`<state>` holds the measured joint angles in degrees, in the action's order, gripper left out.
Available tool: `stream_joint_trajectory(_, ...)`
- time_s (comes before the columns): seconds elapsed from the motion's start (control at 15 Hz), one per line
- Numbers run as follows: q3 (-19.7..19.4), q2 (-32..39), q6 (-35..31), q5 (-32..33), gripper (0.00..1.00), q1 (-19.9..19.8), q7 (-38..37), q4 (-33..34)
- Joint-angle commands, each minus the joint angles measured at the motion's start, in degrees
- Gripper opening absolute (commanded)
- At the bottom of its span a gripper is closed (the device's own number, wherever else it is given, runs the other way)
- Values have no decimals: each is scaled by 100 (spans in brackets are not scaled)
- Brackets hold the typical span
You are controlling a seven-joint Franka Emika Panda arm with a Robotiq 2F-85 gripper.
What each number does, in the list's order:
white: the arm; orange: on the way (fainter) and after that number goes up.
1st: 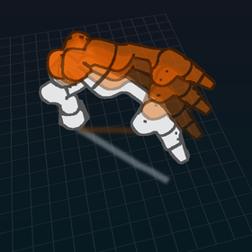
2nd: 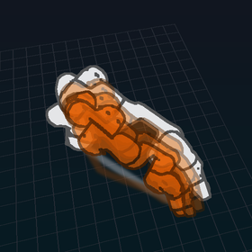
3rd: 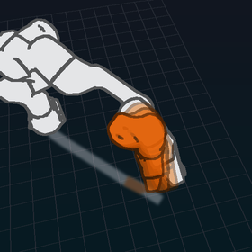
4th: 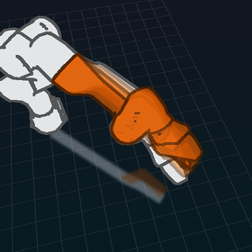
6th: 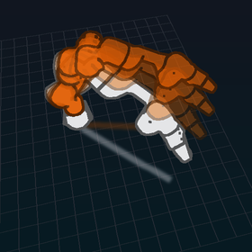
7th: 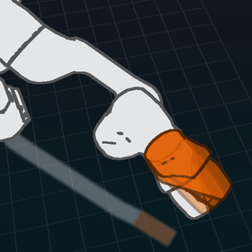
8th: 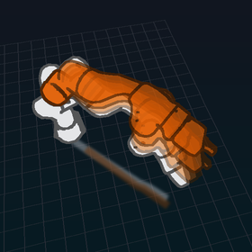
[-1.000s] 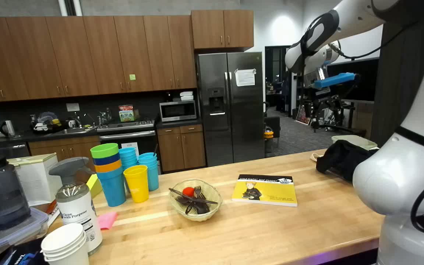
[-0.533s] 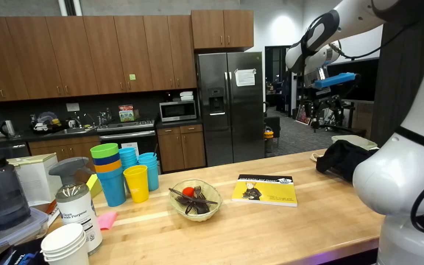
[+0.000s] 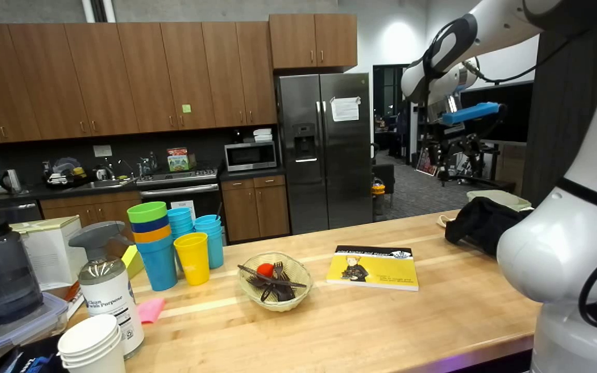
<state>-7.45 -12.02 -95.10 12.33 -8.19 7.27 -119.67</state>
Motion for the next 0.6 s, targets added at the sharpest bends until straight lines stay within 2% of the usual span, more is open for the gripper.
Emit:
stream_joint_trajectory(0.0, 34, -118, -305, 42, 100, 77, -161, -147)
stream_joint_trajectory(0.27, 280, -252, -953, 315, 100, 204, -520, -449)
stream_joint_trajectory(0.53, 684, -333, -1375, 897, 100, 441, -875, -662)
